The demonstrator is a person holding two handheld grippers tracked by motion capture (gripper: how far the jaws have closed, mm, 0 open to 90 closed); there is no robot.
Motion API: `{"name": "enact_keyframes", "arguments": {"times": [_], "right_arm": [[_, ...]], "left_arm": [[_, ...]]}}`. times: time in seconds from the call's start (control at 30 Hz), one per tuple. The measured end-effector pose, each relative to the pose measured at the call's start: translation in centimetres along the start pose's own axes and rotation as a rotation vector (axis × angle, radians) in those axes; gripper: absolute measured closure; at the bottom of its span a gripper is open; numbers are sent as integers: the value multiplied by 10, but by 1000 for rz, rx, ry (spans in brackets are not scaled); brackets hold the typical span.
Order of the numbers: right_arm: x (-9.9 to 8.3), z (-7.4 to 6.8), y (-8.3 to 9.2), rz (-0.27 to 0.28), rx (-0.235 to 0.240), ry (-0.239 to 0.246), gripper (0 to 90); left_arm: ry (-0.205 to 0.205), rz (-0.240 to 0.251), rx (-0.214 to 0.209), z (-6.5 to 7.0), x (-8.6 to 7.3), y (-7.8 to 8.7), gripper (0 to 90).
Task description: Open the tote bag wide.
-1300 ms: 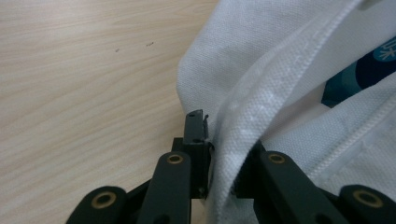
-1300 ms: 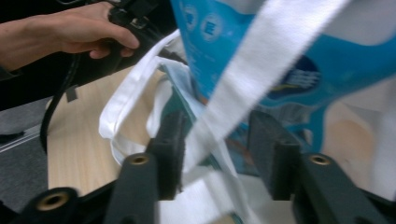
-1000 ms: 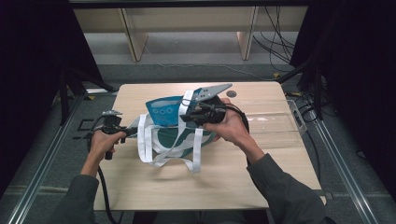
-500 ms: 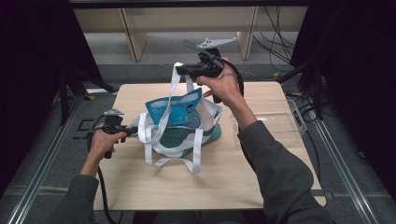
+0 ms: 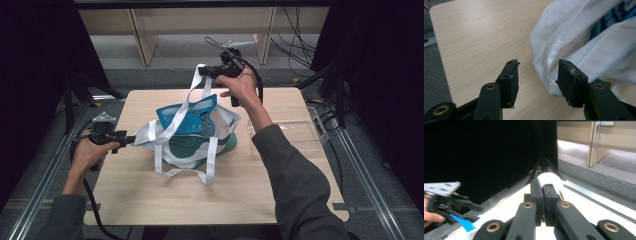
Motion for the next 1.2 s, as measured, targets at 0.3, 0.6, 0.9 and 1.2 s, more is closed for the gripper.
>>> {"name": "enact_keyframes", "arguments": {"times": [0.3, 0.6, 0.9, 1.2], "right_arm": [[1, 2, -3, -19, -12, -1, 892], [1, 1, -4, -24, -10, 3, 892], [1, 1, -1, -46, -10, 3, 885], [-2, 11, 9, -76, -16, 48, 844]], "left_arm": [[-71, 125, -149, 64, 18, 34, 436], [-196, 206, -214, 112, 36, 31, 384], [-279, 244, -259, 115, 51, 20, 833], [-146, 331, -193, 59, 122, 26, 868]]}}
Point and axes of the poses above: each handheld gripper's, and its own axes: y roughly backward along the jaws, x roughly out of its top, z roughly to its right, the point moved 2 cm from there along -y, roughly forward along the jaws, and after that the axes turned 12 degrees about z, right-handed, at the moved point
